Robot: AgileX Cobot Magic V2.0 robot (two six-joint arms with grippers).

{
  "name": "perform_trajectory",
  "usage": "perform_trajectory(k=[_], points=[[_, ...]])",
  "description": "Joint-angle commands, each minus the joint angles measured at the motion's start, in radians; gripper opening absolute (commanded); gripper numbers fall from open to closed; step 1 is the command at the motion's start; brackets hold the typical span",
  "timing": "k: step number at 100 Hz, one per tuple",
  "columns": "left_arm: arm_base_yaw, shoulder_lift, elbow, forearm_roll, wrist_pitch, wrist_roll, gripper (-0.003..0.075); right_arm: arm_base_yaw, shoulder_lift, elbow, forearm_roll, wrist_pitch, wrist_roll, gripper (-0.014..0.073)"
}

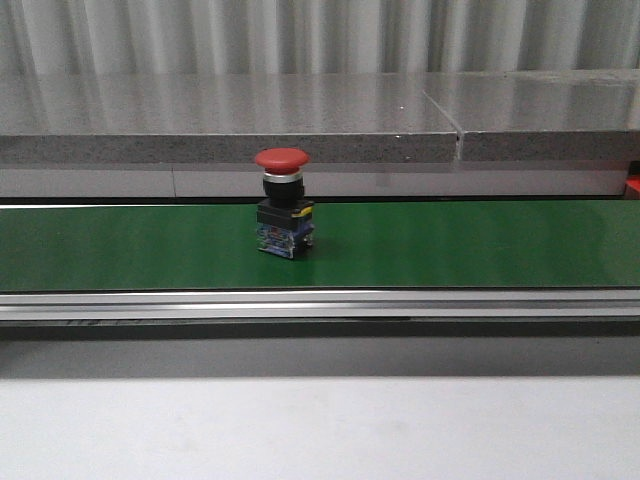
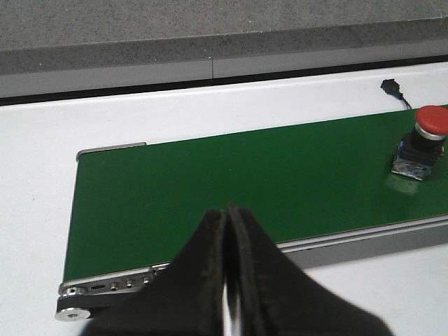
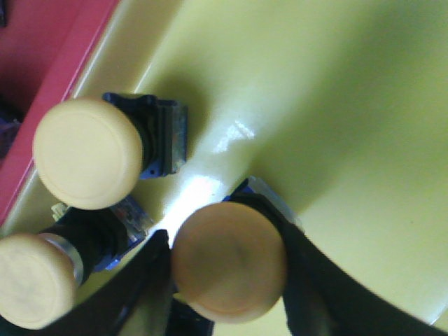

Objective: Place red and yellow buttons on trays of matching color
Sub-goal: 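Lower the yellow button into the yellow tray and open the right gripper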

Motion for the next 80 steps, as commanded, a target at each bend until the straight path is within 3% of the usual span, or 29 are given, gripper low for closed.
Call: perform_trajectory(k=[1,11,18,61,80], points=[[-0.006,0.005,-0.026,-0.016,-0.070,-0.011,-0.0021,-0.006,-0.034,-0.019,0.013,-0.035,-0.001,0.0279],[-0.006,0.005,-0.026,-0.016,-0.070,-0.011,-0.0021,-0.006,-0.035,-0.019,0.022,-0.039,-0.001,0.0507],[-0.006,0.005,-0.026,-0.016,-0.070,-0.011,-0.0021,-0.006,-0.038,-0.019,0.026,-0.039,-0.001,0.0580],[-0.006,0.005,-0.026,-0.016,-0.070,-0.011,-0.0021,-0.004,-0.206,-0.019,-0.001,-0.067,-0.001,0.0587],[-0.006,0.005,-0.026,-0.016,-0.070,-0.011,-0.0021,0.100,-0.327,-0.019,-0.029,-0.072,-0.002,0.0587]])
